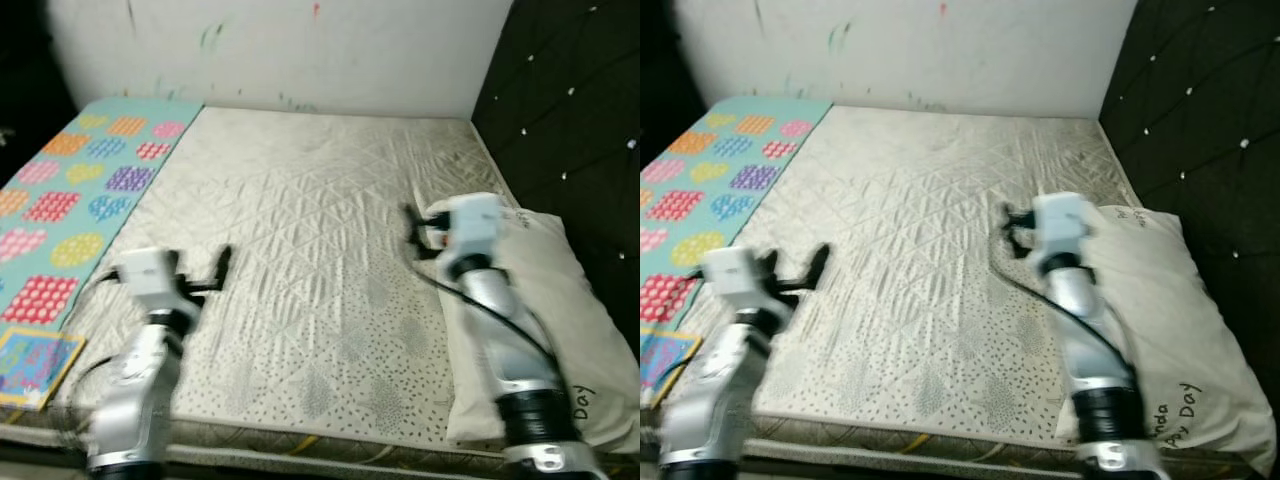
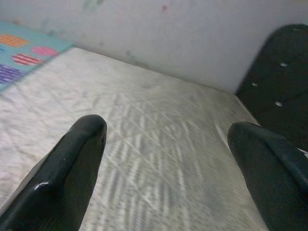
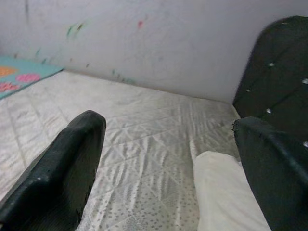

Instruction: Clean up the room

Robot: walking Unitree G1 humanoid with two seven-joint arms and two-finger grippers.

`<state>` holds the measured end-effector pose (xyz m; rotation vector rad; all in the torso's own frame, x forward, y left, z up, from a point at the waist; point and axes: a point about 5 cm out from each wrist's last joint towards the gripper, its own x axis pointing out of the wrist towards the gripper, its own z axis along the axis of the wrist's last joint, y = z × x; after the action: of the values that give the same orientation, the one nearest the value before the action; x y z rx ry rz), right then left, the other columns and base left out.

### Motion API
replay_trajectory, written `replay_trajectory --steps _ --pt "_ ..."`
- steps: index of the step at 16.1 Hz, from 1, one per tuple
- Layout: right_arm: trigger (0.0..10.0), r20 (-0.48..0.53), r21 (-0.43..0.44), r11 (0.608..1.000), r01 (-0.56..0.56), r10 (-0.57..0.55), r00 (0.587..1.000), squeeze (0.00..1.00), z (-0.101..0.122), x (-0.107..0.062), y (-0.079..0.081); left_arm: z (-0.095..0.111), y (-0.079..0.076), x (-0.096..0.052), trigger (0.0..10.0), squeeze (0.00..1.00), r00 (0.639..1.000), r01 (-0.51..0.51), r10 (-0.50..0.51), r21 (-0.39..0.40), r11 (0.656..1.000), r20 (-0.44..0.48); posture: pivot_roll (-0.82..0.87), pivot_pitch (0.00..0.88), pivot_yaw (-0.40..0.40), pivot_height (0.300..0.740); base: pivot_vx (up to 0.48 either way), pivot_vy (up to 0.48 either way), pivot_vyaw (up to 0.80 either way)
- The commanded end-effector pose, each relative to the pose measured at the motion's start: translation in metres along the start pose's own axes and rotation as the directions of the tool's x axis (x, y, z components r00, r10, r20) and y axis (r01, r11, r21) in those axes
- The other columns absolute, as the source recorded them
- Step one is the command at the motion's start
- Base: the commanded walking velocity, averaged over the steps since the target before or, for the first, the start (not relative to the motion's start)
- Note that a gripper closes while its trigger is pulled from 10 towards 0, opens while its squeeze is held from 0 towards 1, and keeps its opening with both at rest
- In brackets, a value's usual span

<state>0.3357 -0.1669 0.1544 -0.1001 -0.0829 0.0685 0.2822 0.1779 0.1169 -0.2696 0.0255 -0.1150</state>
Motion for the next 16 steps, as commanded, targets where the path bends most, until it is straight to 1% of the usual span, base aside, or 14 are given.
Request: replay_trajectory --steps 1,2,4,5,7,8,9,14,16 --pt "10.0 0.016 0.046 0.998 -0.044 0.044 0.999 0.00 0.004 -0.002 0.005 0.005 0.012 -0.003 10.0 0.00 0.998 -0.056 0.056 0.047 0.997 0.014 -0.16 0.000 -0.032 0.740 0.000 0.480 0.00" --pt "10.0 0.019 0.056 0.996 -0.074 0.074 0.997 0.00 0.005 -0.006 0.006 0.005 0.017 -0.009 10.0 0.00 0.997 -0.072 0.071 0.054 0.996 0.011 -0.16 0.000 -0.032 0.740 0.000 0.480 0.00" --pt "10.0 -0.034 0.026 0.995 -0.092 0.093 0.995 0.00 -0.008 -0.022 0.000 -0.005 0.033 -0.031 10.0 0.00 0.993 -0.114 0.117 0.092 0.989 -0.026 -0.15 0.000 -0.038 0.740 0.000 0.480 0.00" --pt "10.0 -0.051 0.026 0.995 -0.094 0.095 0.994 0.00 -0.012 -0.025 0.000 -0.006 0.035 -0.033 10.0 0.00 0.991 -0.124 0.127 0.091 0.988 -0.031 -0.14 0.000 -0.039 0.740 0.000 0.480 0.00" --pt "10.0 -0.101 0.021 0.994 -0.105 0.107 0.989 0.00 -0.025 -0.035 -0.001 -0.009 0.041 -0.039 10.0 0.00 0.988 -0.142 0.146 0.098 0.985 -0.041 -0.14 0.000 -0.039 0.740 0.000 0.480 0.00" --pt "10.0 -0.137 0.021 0.992 -0.121 0.123 0.983 0.00 -0.032 -0.041 0.001 -0.010 0.042 -0.039 10.0 0.00 0.988 -0.145 0.149 0.095 0.985 -0.044 -0.14 0.000 -0.041 0.740 0.000 0.476 0.00" --pt "10.0 -0.143 0.026 0.992 -0.124 0.127 0.982 0.00 -0.033 -0.041 0.002 -0.010 0.041 -0.038 10.0 0.00 0.988 -0.141 0.146 0.096 0.985 -0.045 -0.14 0.000 -0.039 0.740 0.000 0.476 0.00" --pt "10.0 -0.145 0.029 0.991 -0.129 0.131 0.981 0.00 -0.030 -0.034 0.002 -0.010 0.032 -0.029 10.0 0.00 0.993 -0.101 0.105 0.093 0.991 -0.044 -0.16 0.000 -0.032 0.740 0.000 0.476 0.00" --pt "10.0 -0.143 0.026 0.985 -0.169 0.171 0.975 0.00 -0.029 -0.033 0.010 -0.012 0.030 -0.025 10.0 0.00 0.995 -0.079 0.084 0.085 0.993 -0.052 -0.16 0.000 -0.029 0.740 0.000 0.476 0.00"
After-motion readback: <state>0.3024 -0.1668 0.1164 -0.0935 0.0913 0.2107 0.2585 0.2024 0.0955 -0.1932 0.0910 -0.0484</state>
